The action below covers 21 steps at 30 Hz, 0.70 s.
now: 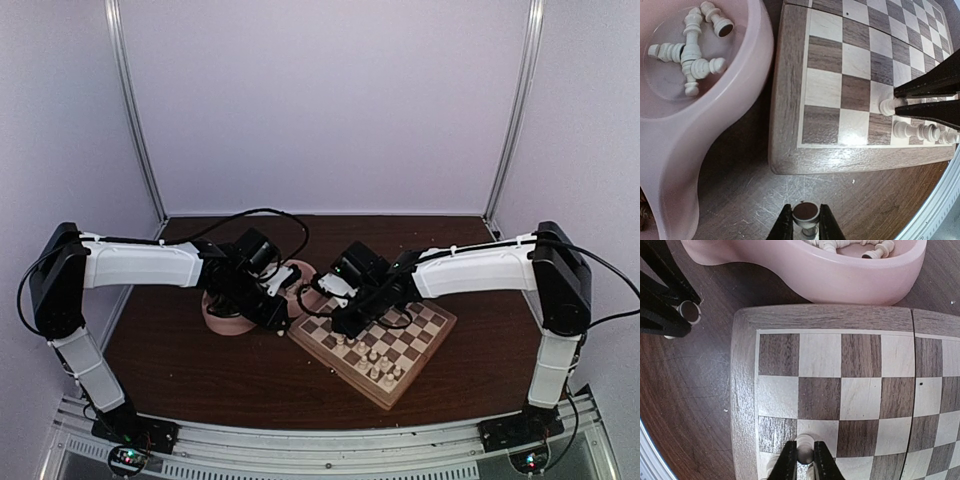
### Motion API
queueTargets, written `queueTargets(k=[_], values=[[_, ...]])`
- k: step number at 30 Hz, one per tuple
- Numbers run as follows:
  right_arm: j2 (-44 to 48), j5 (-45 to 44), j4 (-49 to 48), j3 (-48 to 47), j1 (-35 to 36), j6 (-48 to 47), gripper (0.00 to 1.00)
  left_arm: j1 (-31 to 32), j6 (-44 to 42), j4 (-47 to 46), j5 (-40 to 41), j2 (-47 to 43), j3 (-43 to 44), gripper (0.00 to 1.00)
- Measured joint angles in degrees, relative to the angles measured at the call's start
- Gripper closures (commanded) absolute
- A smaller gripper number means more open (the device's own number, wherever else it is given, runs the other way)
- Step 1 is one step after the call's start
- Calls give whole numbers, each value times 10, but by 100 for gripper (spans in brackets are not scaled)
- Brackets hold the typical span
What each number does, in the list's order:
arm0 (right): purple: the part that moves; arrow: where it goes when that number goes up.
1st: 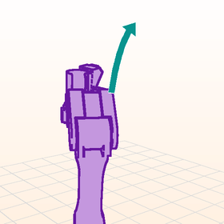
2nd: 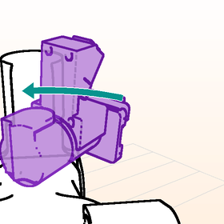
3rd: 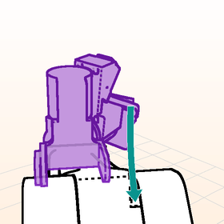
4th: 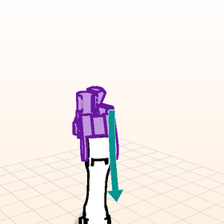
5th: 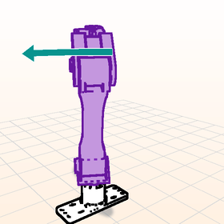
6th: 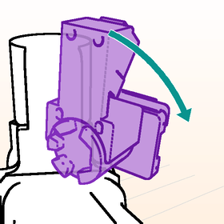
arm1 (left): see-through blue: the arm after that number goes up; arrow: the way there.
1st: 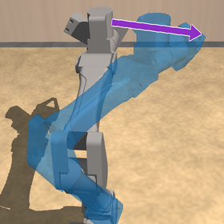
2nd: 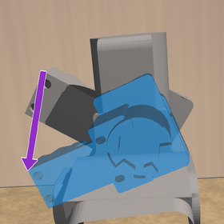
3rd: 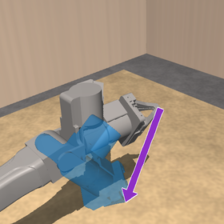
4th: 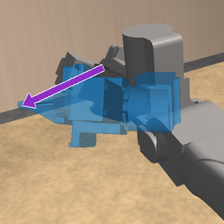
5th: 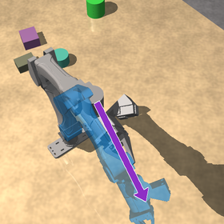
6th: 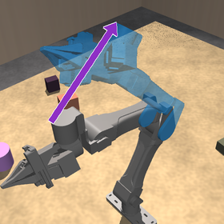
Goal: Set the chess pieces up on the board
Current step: Place the pawn at c2.
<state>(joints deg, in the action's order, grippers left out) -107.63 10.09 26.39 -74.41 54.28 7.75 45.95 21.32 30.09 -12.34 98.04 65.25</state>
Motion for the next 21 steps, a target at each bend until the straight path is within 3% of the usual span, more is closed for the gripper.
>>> queueTargets(k=[21], values=[[-5,-31,10,-11,0,-5,88,0,-2,0,-4,0,0,88]])
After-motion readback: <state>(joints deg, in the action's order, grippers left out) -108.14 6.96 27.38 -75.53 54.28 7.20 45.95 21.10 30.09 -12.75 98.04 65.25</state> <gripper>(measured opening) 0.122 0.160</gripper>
